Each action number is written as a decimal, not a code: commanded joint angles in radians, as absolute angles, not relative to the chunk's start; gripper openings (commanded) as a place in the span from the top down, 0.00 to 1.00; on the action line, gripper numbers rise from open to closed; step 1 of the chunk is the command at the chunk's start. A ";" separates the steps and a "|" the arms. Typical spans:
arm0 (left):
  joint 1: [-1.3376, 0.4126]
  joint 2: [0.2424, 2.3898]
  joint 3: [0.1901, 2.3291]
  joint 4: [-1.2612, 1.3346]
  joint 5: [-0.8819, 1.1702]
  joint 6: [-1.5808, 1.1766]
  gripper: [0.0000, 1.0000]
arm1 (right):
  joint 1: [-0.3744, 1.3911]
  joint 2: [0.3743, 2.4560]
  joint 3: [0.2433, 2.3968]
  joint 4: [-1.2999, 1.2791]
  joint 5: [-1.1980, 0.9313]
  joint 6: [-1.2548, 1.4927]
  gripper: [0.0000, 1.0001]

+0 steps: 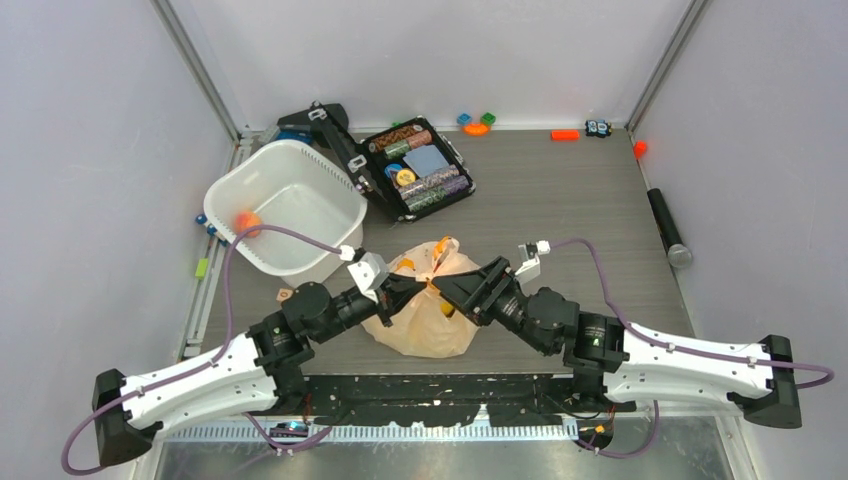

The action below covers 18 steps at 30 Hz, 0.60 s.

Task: Place the fake fruits into the plastic bag and tie a complex knot
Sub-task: Tie the plastic bag at the center of the board.

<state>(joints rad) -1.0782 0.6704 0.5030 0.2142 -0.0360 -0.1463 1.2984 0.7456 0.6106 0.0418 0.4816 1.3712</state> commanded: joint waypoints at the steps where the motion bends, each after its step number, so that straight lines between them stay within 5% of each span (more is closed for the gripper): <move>1: -1.104 0.650 0.491 0.302 -0.081 -0.084 1.00 | 1.296 0.740 0.546 0.048 0.583 1.520 0.34; 18: -1.255 0.638 0.431 0.374 -0.196 -0.023 1.00 | 1.295 0.787 0.472 0.187 0.654 1.610 0.34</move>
